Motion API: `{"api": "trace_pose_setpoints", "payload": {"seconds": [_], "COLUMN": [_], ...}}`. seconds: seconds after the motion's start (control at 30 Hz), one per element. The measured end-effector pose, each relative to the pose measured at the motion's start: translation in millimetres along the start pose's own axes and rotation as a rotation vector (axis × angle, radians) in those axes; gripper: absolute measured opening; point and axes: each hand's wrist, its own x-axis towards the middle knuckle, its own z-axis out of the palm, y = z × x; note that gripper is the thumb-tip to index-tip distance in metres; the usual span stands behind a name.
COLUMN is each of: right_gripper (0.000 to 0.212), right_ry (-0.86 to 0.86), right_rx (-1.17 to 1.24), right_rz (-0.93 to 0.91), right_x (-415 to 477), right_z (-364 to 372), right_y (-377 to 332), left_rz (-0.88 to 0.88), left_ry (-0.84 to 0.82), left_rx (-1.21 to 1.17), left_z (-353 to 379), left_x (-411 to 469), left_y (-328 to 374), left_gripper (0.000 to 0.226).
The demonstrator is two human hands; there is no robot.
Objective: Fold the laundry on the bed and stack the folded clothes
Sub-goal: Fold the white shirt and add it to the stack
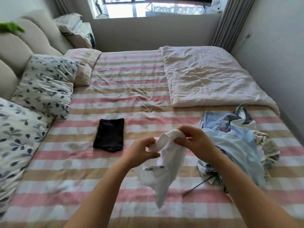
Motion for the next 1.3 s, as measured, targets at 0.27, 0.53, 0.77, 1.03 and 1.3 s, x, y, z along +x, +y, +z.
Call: {"api": "trace_pose_setpoints", "payload": {"seconds": [0.27, 0.53, 0.77, 1.03, 1.3], "right_gripper": [0.021, 0.031, 0.023, 0.025, 0.028], "right_ry": [0.123, 0.047, 0.058, 0.089, 0.160], "right_rx": [-0.014, -0.104, -0.026, -0.076, -0.597], "right_rz": [0.012, 0.002, 0.016, -0.023, -0.296], "right_x": [-4.6, -14.0, -22.0, -29.0, -30.0], "right_z": [55.6, 73.9, 67.7, 51.5, 33.9], "right_y": [-29.8, -47.5, -50.7, -29.4, 2.4], "left_rz": [-0.029, 0.050, -0.011, -0.066, -0.097], "left_ry": [0.080, 0.059, 0.135, 0.201, 0.466], "left_rx": [0.251, 0.053, 0.005, 0.147, 0.386], "left_z": [-54.7, -46.7, -13.0, 4.2, -18.1], "left_x": [-38.9, -45.4, -38.7, -40.1, -60.5], "left_y": [-84.7, -94.6, -82.9, -75.1, -69.8], "left_gripper": [0.018, 0.032, 0.027, 0.035, 0.028]}}
